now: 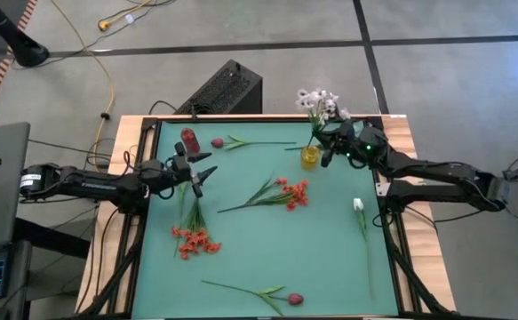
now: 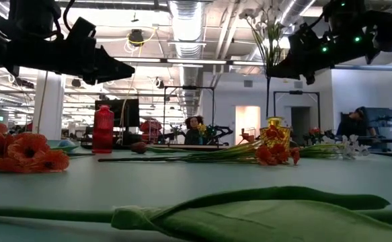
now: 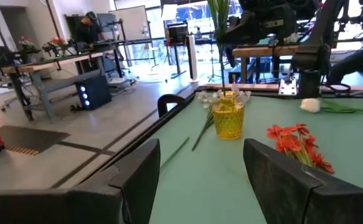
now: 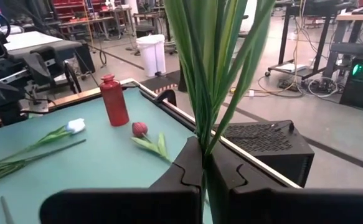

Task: Sort flowers into vase by color
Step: Put the bottom white flowers into the yellow flower vase

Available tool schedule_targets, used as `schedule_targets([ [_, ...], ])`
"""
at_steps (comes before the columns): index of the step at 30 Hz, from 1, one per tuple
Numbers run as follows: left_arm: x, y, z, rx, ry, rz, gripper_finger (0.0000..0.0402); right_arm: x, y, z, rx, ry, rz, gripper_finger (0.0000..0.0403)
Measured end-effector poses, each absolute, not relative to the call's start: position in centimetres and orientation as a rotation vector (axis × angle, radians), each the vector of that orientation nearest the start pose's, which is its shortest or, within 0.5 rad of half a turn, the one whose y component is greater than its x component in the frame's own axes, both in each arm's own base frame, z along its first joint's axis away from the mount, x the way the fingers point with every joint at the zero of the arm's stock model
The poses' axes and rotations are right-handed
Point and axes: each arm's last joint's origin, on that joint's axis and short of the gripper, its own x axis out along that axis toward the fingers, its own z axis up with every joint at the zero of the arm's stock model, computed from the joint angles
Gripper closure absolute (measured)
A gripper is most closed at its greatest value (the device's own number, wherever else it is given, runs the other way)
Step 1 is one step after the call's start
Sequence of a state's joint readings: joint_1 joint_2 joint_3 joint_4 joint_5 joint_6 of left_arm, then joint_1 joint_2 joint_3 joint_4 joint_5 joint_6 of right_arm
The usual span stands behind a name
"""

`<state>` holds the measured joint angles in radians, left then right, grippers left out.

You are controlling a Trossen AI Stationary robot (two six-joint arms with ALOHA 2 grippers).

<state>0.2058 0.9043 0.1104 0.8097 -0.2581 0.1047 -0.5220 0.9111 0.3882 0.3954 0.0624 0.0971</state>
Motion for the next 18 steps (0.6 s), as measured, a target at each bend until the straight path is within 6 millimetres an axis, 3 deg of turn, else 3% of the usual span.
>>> schedule_targets([
  [18,16.2,4.1,18.0,0.096,0.007,0.464,0.0182,15.6,-9.4,23.4,0.137,0.119,-0.597,0.0376],
])
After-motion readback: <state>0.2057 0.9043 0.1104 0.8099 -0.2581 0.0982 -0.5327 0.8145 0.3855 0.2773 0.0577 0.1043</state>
